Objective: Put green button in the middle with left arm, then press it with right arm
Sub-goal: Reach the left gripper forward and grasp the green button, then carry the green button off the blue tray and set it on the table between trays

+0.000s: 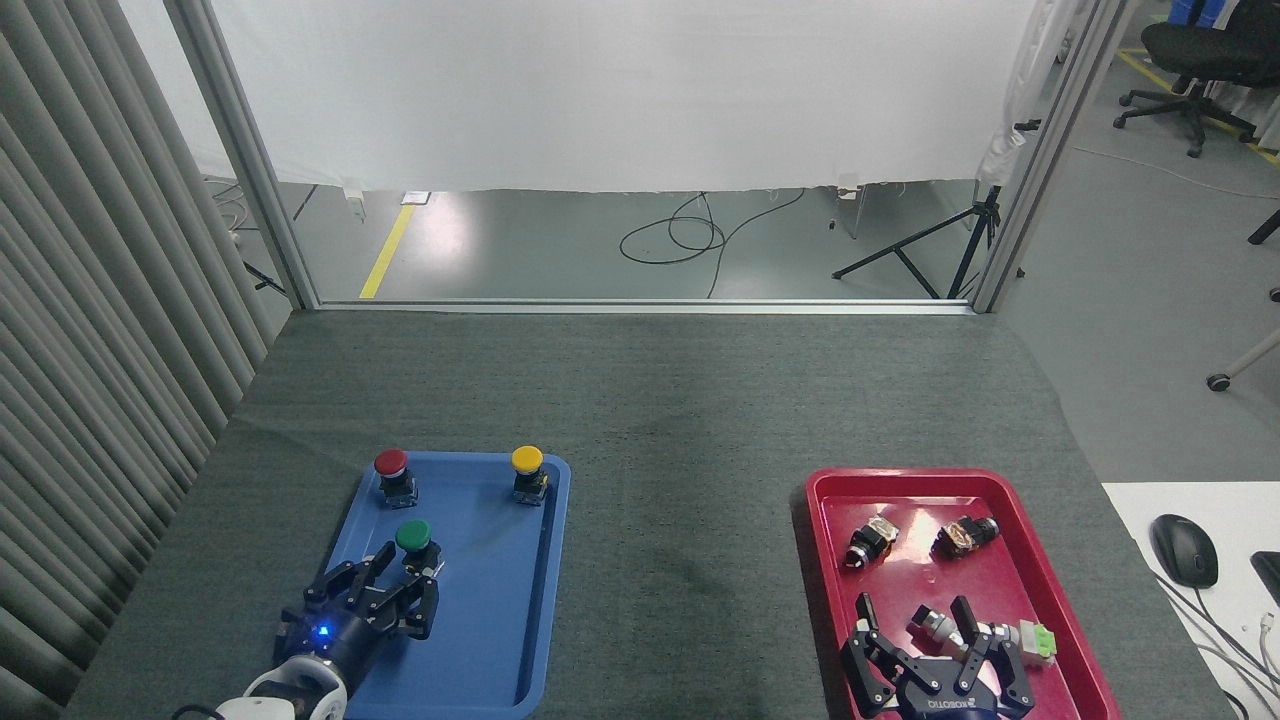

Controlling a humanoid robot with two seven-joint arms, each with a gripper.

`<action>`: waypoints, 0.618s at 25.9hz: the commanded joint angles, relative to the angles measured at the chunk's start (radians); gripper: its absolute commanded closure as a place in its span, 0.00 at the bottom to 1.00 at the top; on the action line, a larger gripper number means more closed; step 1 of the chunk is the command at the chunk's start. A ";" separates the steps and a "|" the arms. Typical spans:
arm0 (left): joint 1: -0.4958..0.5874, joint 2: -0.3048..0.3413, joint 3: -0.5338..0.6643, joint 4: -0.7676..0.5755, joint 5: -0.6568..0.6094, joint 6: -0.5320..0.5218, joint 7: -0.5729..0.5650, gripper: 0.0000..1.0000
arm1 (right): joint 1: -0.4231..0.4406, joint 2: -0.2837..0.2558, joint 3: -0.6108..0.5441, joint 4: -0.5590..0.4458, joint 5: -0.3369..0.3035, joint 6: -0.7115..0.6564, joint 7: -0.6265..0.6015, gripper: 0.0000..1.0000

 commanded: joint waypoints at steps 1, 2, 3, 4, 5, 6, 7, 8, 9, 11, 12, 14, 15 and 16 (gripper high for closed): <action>-0.020 -0.006 -0.017 0.044 -0.011 0.001 -0.002 0.47 | 0.000 0.001 0.000 0.000 -0.001 -0.001 -0.001 0.00; -0.026 -0.006 -0.026 0.049 -0.010 0.001 -0.002 0.47 | 0.000 0.001 0.000 0.000 -0.001 0.001 -0.001 0.00; -0.030 -0.006 -0.032 0.050 -0.010 0.001 0.000 0.47 | 0.000 0.001 -0.002 0.000 -0.001 0.001 -0.001 0.00; -0.031 -0.008 -0.039 0.050 -0.010 0.001 0.000 0.48 | 0.000 0.001 0.000 0.000 -0.001 -0.001 -0.001 0.00; -0.031 -0.008 -0.045 0.050 -0.011 0.001 0.001 0.53 | 0.000 0.001 0.000 0.000 -0.001 0.001 -0.001 0.00; -0.033 -0.006 -0.052 0.050 -0.011 0.000 0.004 0.59 | 0.000 0.001 -0.002 0.000 -0.001 0.001 -0.001 0.00; -0.034 -0.005 -0.062 0.049 -0.011 -0.003 0.004 0.68 | 0.000 0.001 -0.002 0.000 -0.001 0.001 -0.001 0.00; -0.034 -0.001 -0.074 0.046 -0.011 -0.008 0.006 0.77 | 0.000 0.001 -0.002 0.000 -0.001 0.001 -0.001 0.00; -0.034 0.002 -0.083 0.041 -0.011 -0.023 0.009 0.86 | 0.000 0.001 -0.002 0.000 0.001 0.001 -0.001 0.00; -0.034 0.002 -0.088 0.024 -0.011 -0.063 0.010 0.96 | 0.000 0.001 -0.002 0.002 0.001 0.002 -0.001 0.00; -0.031 0.000 -0.088 -0.006 -0.011 -0.080 0.012 0.99 | 0.000 0.001 -0.002 0.000 -0.001 0.002 -0.001 0.00; -0.025 -0.011 -0.095 -0.080 -0.011 -0.102 0.012 1.00 | 0.000 0.003 -0.002 0.000 -0.001 0.002 -0.003 0.00; -0.026 -0.021 -0.120 -0.112 -0.011 -0.106 0.012 1.00 | 0.000 0.003 -0.002 0.000 -0.001 0.002 -0.001 0.00; -0.031 -0.054 -0.163 -0.132 -0.011 -0.102 0.012 1.00 | 0.000 0.005 -0.002 0.000 -0.001 0.002 -0.001 0.00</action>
